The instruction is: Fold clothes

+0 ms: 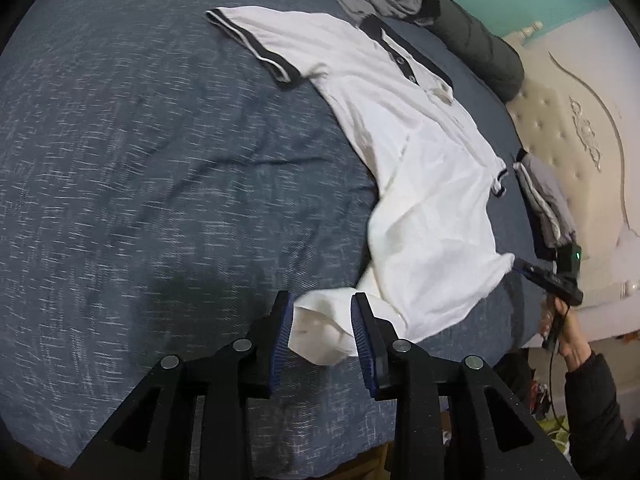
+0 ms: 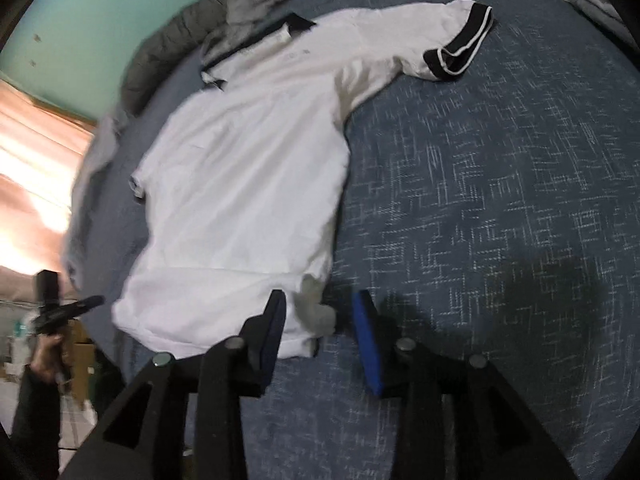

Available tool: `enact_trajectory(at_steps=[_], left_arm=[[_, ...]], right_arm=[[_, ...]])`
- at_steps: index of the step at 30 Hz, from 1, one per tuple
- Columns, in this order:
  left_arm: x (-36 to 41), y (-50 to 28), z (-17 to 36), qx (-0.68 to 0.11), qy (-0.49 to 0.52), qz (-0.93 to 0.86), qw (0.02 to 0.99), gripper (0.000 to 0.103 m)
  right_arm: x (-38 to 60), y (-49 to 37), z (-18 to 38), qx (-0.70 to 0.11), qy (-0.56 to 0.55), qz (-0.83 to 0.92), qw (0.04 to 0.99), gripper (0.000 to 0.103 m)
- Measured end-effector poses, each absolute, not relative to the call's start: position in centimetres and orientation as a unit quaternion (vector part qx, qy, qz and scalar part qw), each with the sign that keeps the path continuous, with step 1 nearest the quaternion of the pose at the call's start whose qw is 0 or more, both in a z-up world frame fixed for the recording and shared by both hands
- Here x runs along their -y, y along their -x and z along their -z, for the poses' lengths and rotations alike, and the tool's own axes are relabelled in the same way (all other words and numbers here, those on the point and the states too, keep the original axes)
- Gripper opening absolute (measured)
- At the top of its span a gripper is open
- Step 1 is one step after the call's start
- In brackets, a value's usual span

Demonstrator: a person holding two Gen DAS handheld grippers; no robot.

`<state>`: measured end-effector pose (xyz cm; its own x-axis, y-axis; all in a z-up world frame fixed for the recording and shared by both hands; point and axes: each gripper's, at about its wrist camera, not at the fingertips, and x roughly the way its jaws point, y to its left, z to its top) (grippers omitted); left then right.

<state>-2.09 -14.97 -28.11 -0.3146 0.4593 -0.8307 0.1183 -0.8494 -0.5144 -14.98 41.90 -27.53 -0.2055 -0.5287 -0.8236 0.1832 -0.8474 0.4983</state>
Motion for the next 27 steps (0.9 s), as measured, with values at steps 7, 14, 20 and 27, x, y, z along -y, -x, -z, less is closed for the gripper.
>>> enact_trajectory(at_steps=[7,14,20,27], left_arm=[[16.1,2.3,27.9,0.268,0.566,-0.773,0.097,0.033],[16.1,1.8,27.8,0.265,0.567,-0.775,0.095,0.033],[17.1,1.6,27.8,0.266,0.569,-0.773,0.088,0.034],[16.3,1.6,27.9,0.267,0.570,-0.771,0.096,0.034]], right_arm=[[-41.1,14.2,27.7,0.107,-0.581,0.766,0.254,0.048],[-38.1,14.2,29.1,0.044,-0.592,0.758,0.269,0.027],[-39.0,13.0,27.8,0.050,-0.587,0.758,0.280,0.006],[-40.6,10.4,24.1,0.079,-0.571,0.755,0.311,0.004]])
